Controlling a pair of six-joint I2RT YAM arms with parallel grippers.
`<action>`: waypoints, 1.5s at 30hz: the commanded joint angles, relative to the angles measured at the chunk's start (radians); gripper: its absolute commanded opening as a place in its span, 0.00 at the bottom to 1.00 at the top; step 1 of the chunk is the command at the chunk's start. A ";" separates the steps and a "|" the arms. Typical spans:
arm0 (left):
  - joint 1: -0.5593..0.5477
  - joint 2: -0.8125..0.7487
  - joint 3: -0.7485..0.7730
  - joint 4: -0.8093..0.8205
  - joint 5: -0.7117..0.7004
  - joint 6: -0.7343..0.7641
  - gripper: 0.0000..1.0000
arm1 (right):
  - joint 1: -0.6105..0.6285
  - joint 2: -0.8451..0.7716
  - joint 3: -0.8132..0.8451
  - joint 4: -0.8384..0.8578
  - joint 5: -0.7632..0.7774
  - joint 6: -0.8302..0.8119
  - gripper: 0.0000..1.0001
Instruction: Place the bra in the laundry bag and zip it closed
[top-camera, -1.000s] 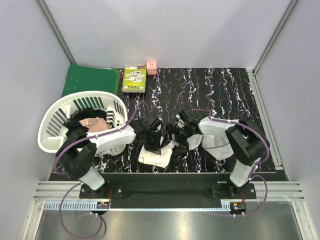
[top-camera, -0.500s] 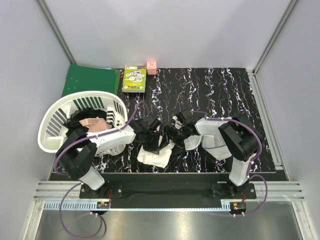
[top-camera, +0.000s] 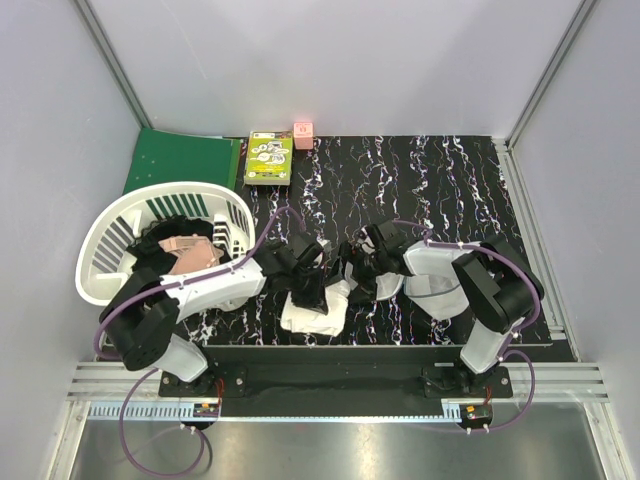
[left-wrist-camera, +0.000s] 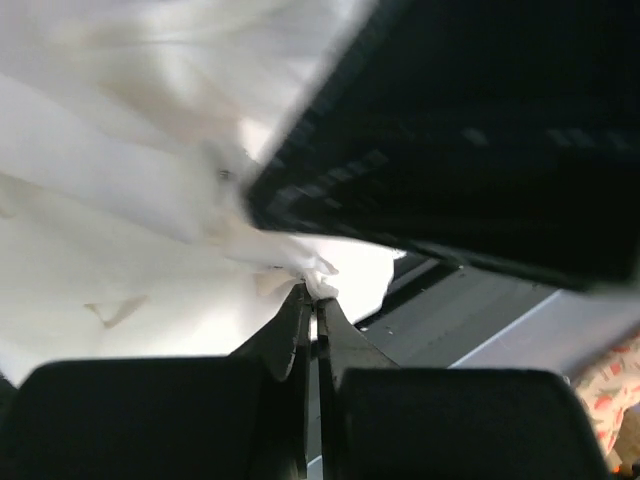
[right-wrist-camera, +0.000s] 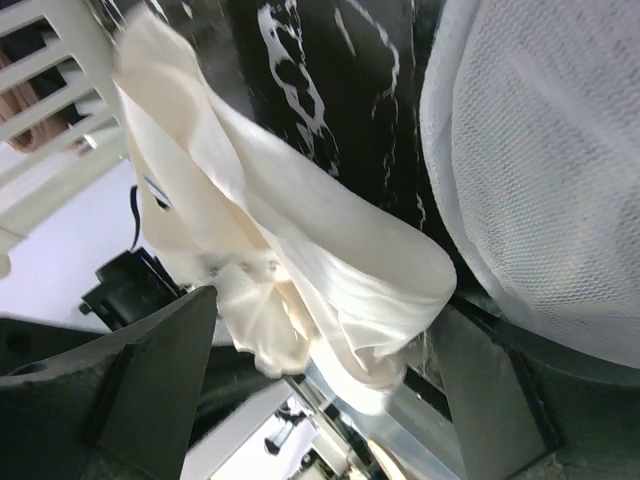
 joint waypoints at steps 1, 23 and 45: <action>-0.006 -0.043 -0.007 0.062 0.059 0.001 0.00 | -0.006 -0.034 0.002 0.090 0.023 0.050 0.94; -0.015 0.032 0.036 0.063 0.045 0.019 0.00 | 0.086 0.140 0.068 0.119 -0.108 -0.145 0.83; 0.008 -0.235 0.268 -0.214 0.007 0.075 0.95 | 0.103 -0.010 0.087 0.044 -0.069 -0.070 0.00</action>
